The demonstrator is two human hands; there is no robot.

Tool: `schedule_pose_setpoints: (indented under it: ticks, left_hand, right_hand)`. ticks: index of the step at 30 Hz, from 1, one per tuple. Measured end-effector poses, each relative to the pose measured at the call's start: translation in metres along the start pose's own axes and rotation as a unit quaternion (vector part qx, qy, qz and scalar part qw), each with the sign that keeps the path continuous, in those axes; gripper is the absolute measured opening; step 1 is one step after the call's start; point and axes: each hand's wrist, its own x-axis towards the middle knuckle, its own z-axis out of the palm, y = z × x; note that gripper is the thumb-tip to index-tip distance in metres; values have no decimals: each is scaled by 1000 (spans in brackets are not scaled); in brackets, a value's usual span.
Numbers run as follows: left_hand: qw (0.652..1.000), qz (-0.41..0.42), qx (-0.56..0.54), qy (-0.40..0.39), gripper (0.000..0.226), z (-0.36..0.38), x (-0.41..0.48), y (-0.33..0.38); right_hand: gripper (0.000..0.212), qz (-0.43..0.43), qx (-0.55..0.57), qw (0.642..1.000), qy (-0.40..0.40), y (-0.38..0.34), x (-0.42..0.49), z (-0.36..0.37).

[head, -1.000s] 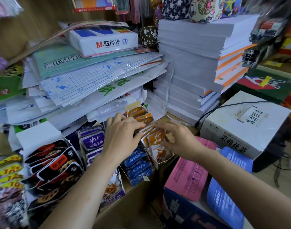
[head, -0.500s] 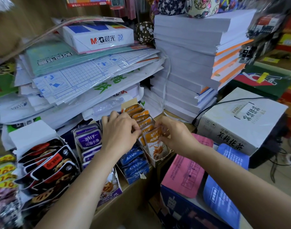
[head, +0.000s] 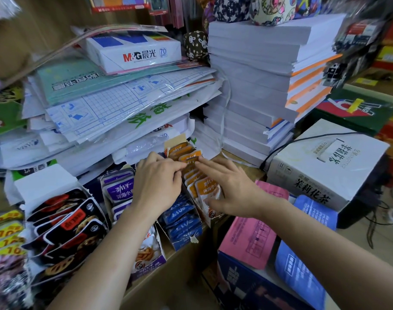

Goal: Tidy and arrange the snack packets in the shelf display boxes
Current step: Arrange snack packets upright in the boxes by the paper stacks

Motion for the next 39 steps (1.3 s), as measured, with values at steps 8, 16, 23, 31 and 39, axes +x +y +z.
schedule_pose_setpoints:
  ticks: [8, 16, 23, 31, 39]
  left_hand:
    - [999, 20, 23, 42, 42, 3, 3, -6]
    - [998, -13, 59, 9, 37, 4, -1, -10]
    - [999, -45, 25, 8, 32, 2, 2, -12]
    - [984, -72, -163, 24, 34, -17, -4, -23]
    - [992, -129, 8, -5, 43, -58, -83, -29]
  right_hand:
    - [91, 20, 81, 996, 26, -2, 4, 0]
    - [86, 43, 136, 990, -12, -2, 18, 2]
    - [81, 49, 118, 991, 32, 0, 23, -4]
    - [71, 28, -22, 999, -14, -3, 29, 0]
    - [69, -84, -112, 990, 22, -46, 23, 13]
